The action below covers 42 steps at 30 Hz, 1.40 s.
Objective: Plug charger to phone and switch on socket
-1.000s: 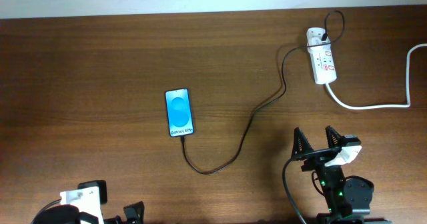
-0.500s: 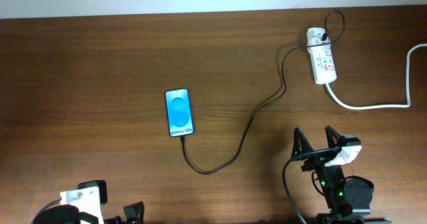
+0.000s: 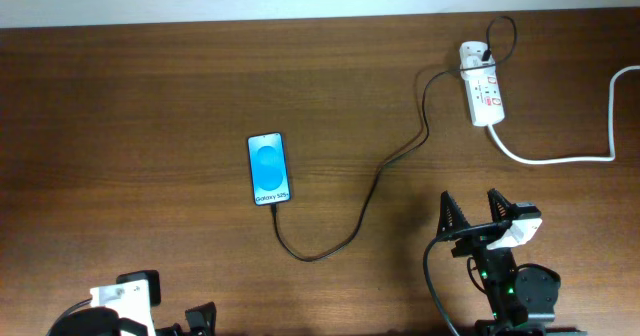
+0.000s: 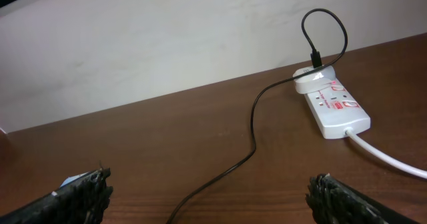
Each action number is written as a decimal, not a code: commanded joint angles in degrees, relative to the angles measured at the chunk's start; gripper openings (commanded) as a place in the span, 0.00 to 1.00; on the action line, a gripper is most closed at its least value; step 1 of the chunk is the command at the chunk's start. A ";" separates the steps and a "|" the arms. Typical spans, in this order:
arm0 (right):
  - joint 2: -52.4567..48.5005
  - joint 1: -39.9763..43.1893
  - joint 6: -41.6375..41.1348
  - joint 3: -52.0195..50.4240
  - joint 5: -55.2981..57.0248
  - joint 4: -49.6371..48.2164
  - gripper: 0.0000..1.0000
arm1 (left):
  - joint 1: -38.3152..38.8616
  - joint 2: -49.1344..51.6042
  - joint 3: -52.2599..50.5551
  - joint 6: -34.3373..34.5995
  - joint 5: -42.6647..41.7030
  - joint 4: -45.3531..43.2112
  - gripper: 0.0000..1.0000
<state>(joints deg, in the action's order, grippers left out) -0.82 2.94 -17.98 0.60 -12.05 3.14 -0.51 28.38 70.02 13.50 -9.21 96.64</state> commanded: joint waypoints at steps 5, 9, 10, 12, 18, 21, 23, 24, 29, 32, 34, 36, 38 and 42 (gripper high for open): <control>0.52 -0.20 0.11 -0.28 -0.79 0.31 0.98 | -0.02 -0.28 0.00 0.74 1.11 -0.09 0.99; 0.52 -0.20 0.11 -0.28 -0.79 0.31 0.98 | 0.02 -0.42 -0.02 0.76 2.03 -2.27 0.99; 0.52 -0.20 0.11 -0.28 -0.79 0.31 0.98 | 0.00 -0.63 -0.07 0.76 2.43 -4.09 0.99; 0.52 -0.20 0.11 -0.28 -0.79 0.31 0.98 | 0.00 -1.70 -0.68 0.74 3.50 -7.87 0.99; 0.52 -0.20 0.11 -0.28 -0.79 0.31 0.98 | 0.02 -9.70 -8.46 0.79 4.09 -20.28 0.99; 0.52 -0.20 0.11 -0.28 -0.79 0.28 0.98 | 0.02 -14.43 -15.02 0.76 4.11 -26.82 0.99; 0.52 -0.20 0.11 -0.28 -0.79 0.31 0.98 | 0.02 -17.11 -19.67 0.79 4.09 -30.84 0.99; 0.52 -0.20 0.11 -0.28 -0.79 0.28 0.98 | 0.02 -18.36 -22.18 0.79 4.09 -32.89 0.99; 0.52 -0.20 0.11 -0.28 -0.79 0.31 0.99 | 0.02 -23.50 -35.17 0.79 3.17 -44.70 0.99; 0.52 -0.20 0.11 -0.28 -0.79 0.31 0.98 | 0.04 -24.59 -41.72 0.79 1.66 -53.51 0.99; 0.52 -0.20 0.11 -0.28 -0.79 0.31 0.98 | 0.66 -24.74 -46.51 0.79 1.53 -61.02 0.99; 0.52 -0.20 0.11 -0.28 -0.79 0.31 0.98 | 1.33 -24.74 -49.31 0.76 1.53 -65.46 1.00; 0.52 -0.20 0.11 -0.28 -0.79 0.31 0.98 | 1.90 -24.83 -52.30 0.76 1.55 -70.27 0.99; 0.52 -0.20 0.11 -0.28 -0.79 0.28 0.98 | 1.97 -26.18 -58.12 0.76 1.60 -78.25 0.99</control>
<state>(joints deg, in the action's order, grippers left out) -0.84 2.94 -18.00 0.60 -12.05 3.11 1.19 4.05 15.94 13.96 -7.07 22.20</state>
